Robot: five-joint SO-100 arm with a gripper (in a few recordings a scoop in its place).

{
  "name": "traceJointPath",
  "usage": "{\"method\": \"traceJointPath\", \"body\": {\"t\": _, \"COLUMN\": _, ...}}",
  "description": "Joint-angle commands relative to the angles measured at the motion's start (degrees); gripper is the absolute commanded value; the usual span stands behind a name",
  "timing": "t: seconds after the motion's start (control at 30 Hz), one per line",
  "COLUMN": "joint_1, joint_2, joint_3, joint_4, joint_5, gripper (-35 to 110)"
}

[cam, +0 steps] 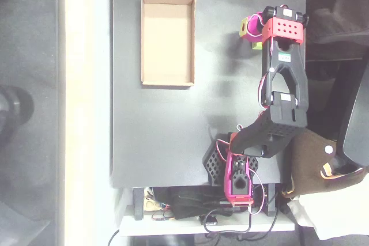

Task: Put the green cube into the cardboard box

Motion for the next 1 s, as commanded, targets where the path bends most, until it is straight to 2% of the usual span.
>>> {"method": "traceJointPath", "body": {"t": 0.0, "joint_1": 0.6, "joint_2": 0.6, "joint_3": 1.3, "joint_4": 1.1, "joint_5": 0.4, "gripper": 55}}
{"method": "traceJointPath", "body": {"t": 0.8, "joint_1": 0.5, "joint_2": 0.5, "joint_3": 1.4, "joint_4": 1.0, "joint_5": 0.4, "gripper": 55}}
{"method": "traceJointPath", "body": {"t": 0.97, "joint_1": 0.6, "joint_2": 1.0, "joint_3": 1.4, "joint_4": 1.0, "joint_5": 0.4, "gripper": 45}}
